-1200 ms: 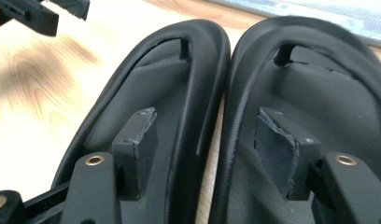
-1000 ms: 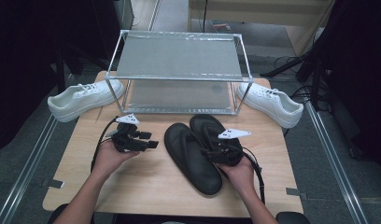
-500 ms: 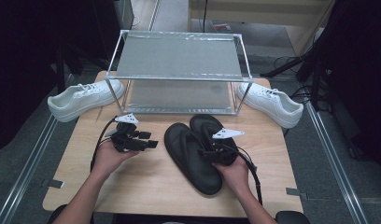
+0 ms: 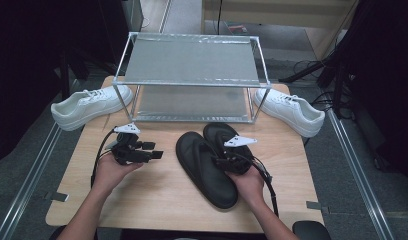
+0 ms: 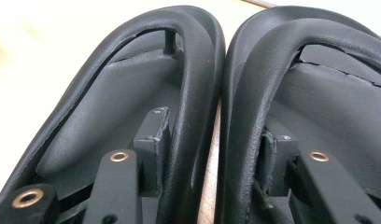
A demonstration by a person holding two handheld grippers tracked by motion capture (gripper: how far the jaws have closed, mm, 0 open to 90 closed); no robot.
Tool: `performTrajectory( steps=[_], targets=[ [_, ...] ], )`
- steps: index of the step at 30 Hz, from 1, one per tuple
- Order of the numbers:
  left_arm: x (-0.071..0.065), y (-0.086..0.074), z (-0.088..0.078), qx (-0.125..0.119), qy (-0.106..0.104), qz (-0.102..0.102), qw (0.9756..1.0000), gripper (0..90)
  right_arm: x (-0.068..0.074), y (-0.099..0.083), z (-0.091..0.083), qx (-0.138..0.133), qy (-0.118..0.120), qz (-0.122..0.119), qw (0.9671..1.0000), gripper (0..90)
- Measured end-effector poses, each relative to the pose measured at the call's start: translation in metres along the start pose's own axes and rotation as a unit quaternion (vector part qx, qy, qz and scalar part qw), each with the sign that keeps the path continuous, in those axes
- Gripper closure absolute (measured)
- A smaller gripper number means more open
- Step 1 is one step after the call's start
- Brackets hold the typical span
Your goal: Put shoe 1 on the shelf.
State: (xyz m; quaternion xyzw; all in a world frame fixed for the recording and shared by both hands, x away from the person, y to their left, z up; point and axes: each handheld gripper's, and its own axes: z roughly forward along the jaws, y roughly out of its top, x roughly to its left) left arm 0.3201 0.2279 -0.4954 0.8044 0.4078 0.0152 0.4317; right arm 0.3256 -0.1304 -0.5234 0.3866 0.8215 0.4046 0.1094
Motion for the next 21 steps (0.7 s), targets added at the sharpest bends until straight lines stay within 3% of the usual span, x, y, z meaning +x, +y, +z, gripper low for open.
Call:
performTrajectory(
  steps=[11,21],
  targets=[
    [0.0009,-0.0013,-0.0012,-0.002,0.001,-0.005,1.0,41.5,0.0002,0.0019,-0.0016,0.01,-0.006,0.007,0.9999,70.5],
    [0.0018,-0.0015,-0.0025,-0.005,0.0,-0.005,1.0,41.4,-0.0001,0.0047,-0.0022,0.018,-0.007,0.02,0.9996,73.3]
  ],
)
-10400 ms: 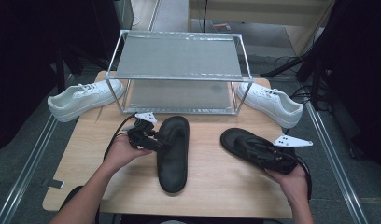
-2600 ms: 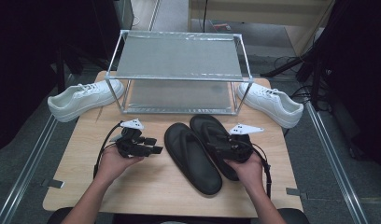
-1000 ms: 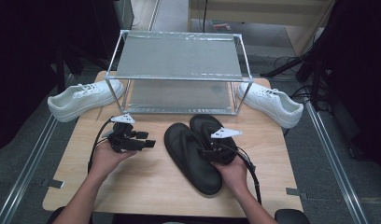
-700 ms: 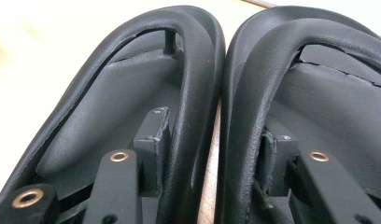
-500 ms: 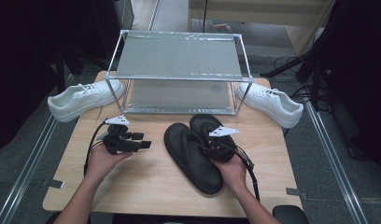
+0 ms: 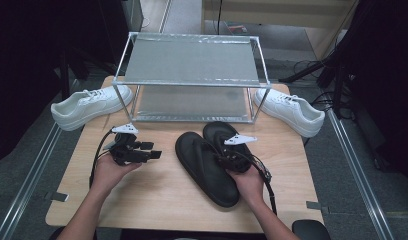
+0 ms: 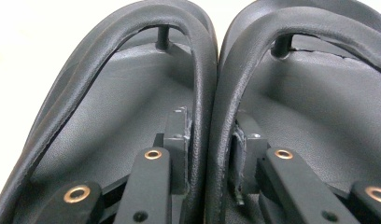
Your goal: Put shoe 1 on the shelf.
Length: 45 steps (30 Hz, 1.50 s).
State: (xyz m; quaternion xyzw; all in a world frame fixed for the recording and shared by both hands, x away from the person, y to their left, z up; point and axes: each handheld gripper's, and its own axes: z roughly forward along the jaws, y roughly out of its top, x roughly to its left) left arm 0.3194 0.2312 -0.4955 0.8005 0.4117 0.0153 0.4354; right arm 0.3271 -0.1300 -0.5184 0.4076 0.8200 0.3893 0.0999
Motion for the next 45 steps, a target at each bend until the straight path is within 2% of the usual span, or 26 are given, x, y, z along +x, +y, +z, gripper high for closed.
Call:
performTrajectory(
  steps=[8,13,16,24,33,37,43,45],
  targets=[
    [0.001,0.0,-0.001,-0.001,0.001,0.001,1.0,41.3,-0.004,0.005,-0.003,0.007,0.008,0.008,0.9999,74.8],
    [0.002,0.0,-0.001,-0.002,0.003,-0.001,1.0,41.3,-0.004,0.012,-0.013,-0.011,0.007,0.004,0.9999,74.9],
    [0.002,0.0,-0.001,0.0,0.004,0.001,1.0,41.3,-0.007,0.016,-0.017,-0.02,0.011,0.012,0.9997,74.9],
    [0.0,-0.004,-0.003,0.003,0.005,-0.002,1.0,41.0,-0.009,0.028,-0.017,-0.024,0.014,0.008,0.9996,74.8],
    [-0.003,-0.011,-0.009,0.001,0.005,-0.005,1.0,40.4,-0.011,0.055,-0.004,-0.026,0.008,0.002,0.9996,74.8],
    [-0.002,-0.013,-0.011,-0.003,0.003,-0.006,1.0,39.9,-0.017,0.068,0.008,-0.027,0.005,0.01,0.9996,74.7],
    [-0.002,-0.013,-0.01,-0.001,0.005,-0.008,1.0,39.7,-0.019,0.086,0.027,-0.028,-0.008,0.009,0.9995,74.5],
    [-0.004,-0.013,-0.008,0.003,0.007,-0.001,1.0,39.6,-0.021,0.089,0.033,-0.031,-0.006,0.009,0.9995,74.5]
  ],
)
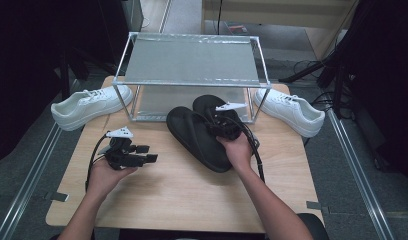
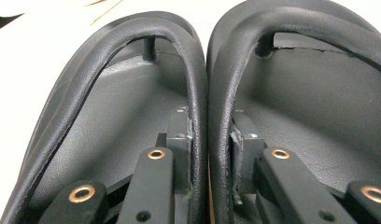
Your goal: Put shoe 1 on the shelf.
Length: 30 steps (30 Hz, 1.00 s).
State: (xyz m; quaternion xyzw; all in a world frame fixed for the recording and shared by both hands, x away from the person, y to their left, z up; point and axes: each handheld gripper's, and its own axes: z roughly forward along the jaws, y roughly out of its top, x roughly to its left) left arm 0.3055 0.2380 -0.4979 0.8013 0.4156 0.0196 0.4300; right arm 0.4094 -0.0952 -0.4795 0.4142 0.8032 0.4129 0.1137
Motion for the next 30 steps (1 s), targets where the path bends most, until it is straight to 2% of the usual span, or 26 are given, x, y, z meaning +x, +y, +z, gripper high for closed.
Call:
performTrajectory(
  steps=[5,7,12,13,16,20,23,27,30],
  targets=[
    [-0.003,0.001,0.004,0.006,-0.005,0.007,0.9999,39.6,-0.003,0.006,0.01,0.007,-0.012,-0.002,0.9999,74.5],
    [-0.006,0.002,0.006,0.008,-0.008,0.012,0.9999,39.6,-0.003,0.007,0.016,0.002,-0.028,-0.002,0.9996,74.5],
    [-0.006,0.002,0.008,0.012,-0.011,0.013,0.9998,39.5,-0.007,0.01,0.029,0.007,-0.03,0.013,0.9995,74.5],
    [-0.007,0.002,0.008,0.012,-0.013,0.013,0.9998,39.5,-0.01,0.015,0.034,-0.003,-0.028,0.029,0.9992,74.6],
    [-0.009,0.002,0.008,0.009,-0.013,0.019,0.9997,39.5,-0.011,0.018,0.037,-0.008,-0.031,0.035,0.9989,74.6],
    [-0.009,0.002,0.009,0.01,-0.016,0.018,0.9997,39.5,-0.012,0.027,0.046,-0.02,-0.048,0.05,0.9974,74.6],
    [-0.009,0.003,0.009,0.01,-0.016,0.018,0.9997,39.6,-0.012,0.029,0.051,-0.027,-0.054,0.055,0.9967,74.5],
    [-0.01,0.002,0.008,0.007,-0.019,0.019,0.9996,39.5,-0.014,0.032,0.059,-0.013,-0.065,0.054,0.9964,74.5],
    [-0.01,0.003,0.008,0.007,-0.019,0.018,0.9996,39.5,-0.016,0.034,0.061,-0.016,-0.076,0.055,0.9955,74.5]
  ],
)
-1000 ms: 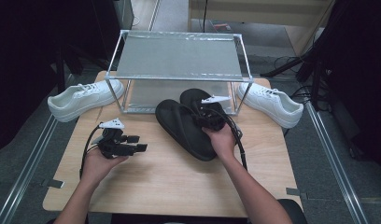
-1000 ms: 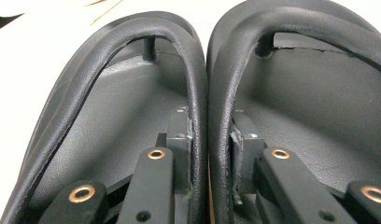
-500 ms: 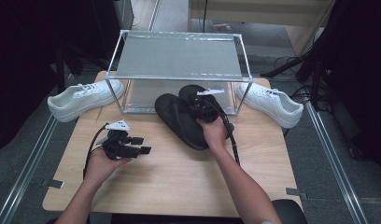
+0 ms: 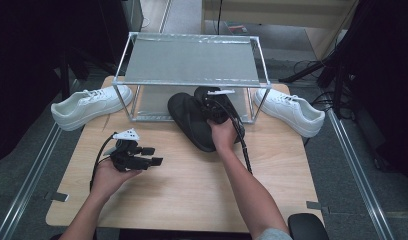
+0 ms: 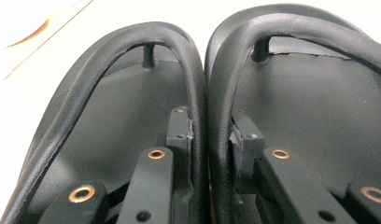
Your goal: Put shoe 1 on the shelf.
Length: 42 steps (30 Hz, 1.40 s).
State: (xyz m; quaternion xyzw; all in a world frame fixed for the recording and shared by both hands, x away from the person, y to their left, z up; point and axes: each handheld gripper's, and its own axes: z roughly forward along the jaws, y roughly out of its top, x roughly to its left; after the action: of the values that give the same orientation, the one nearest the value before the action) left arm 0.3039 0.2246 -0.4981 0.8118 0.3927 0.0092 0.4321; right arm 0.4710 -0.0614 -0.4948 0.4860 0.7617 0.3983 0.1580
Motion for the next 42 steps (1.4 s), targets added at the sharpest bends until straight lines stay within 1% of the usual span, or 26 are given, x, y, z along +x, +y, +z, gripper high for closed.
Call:
performTrajectory(
  steps=[1,3,5,7,9,12,15,16,17,18,21,23,24,26,28,30,33,35,39,42],
  targets=[
    [0.0,0.0,0.0,0.002,-0.001,0.001,1.0,39.5,-0.001,0.0,0.001,0.0,-0.001,0.004,1.0,74.3],
    [-0.001,0.001,0.001,0.004,-0.001,0.004,1.0,39.5,-0.002,-0.002,0.005,0.004,0.003,0.021,0.9998,74.1],
    [-0.001,0.001,0.001,0.005,-0.002,0.004,1.0,39.6,-0.002,-0.005,0.009,0.014,0.006,0.031,0.9994,74.1],
    [-0.001,0.001,0.001,0.004,-0.002,0.004,1.0,39.5,-0.002,-0.006,0.011,0.006,0.004,0.031,0.9995,73.9],
    [-0.001,0.001,0.001,0.003,-0.004,0.004,1.0,39.6,-0.001,-0.005,0.013,0.006,0.0,0.033,0.9994,73.1],
    [0.0,0.001,0.001,0.002,-0.003,0.003,1.0,39.6,-0.003,-0.004,0.015,0.003,0.004,0.027,0.9996,72.0],
    [0.0,0.001,0.002,0.004,-0.002,0.004,1.0,39.5,-0.004,-0.003,0.015,0.003,0.004,0.025,0.9997,63.8],
    [0.0,0.001,0.002,0.003,-0.002,0.004,1.0,39.6,-0.003,-0.003,0.014,0.006,0.005,0.029,0.9995,61.8],
    [0.0,0.001,0.002,0.003,-0.002,0.004,1.0,39.5,-0.005,-0.002,0.014,0.006,0.009,0.026,0.9996,60.3],
    [-0.001,0.001,0.002,0.003,-0.003,0.004,1.0,39.6,-0.005,-0.002,0.014,0.007,0.011,0.028,0.9995,59.1],
    [-0.001,0.001,0.002,0.003,-0.003,0.004,1.0,39.5,-0.007,-0.001,0.01,0.009,0.022,0.039,0.9989,53.2],
    [0.0,0.001,0.003,0.002,-0.012,0.004,0.9999,39.6,-0.009,-0.001,0.008,0.009,0.039,0.044,0.9982,52.5],
    [0.0,0.001,0.003,-0.001,-0.014,0.003,0.9999,39.6,-0.009,-0.001,0.006,0.008,0.037,0.039,0.9985,52.0],
    [0.001,0.001,0.003,-0.002,-0.012,0.002,0.9999,39.6,-0.009,-0.001,0.003,0.001,0.032,0.018,0.9993,51.4],
    [0.001,0.001,0.003,-0.002,-0.012,0.001,0.9999,39.6,-0.009,-0.002,0.0,0.006,0.036,0.021,0.9991,50.6],
    [0.001,0.001,0.002,-0.003,-0.01,0.002,0.9999,39.6,-0.008,-0.002,-0.003,0.007,0.036,0.017,0.9992,50.4],
    [0.001,0.002,0.002,-0.003,-0.009,0.003,1.0,39.7,-0.007,-0.003,-0.008,0.007,0.033,-0.001,0.9994,49.9],
    [0.001,0.003,0.002,-0.003,-0.009,0.002,1.0,39.7,-0.007,-0.003,-0.013,0.005,0.037,-0.001,0.9993,49.3],
    [0.001,0.004,0.003,-0.001,-0.007,0.005,1.0,39.8,-0.008,-0.008,-0.022,-0.009,0.046,0.003,0.9989,49.6],
    [0.001,0.005,0.004,0.0,-0.012,0.006,0.9999,39.8,-0.007,-0.01,-0.028,-0.007,0.047,-0.008,0.9988,49.6]
  ],
)
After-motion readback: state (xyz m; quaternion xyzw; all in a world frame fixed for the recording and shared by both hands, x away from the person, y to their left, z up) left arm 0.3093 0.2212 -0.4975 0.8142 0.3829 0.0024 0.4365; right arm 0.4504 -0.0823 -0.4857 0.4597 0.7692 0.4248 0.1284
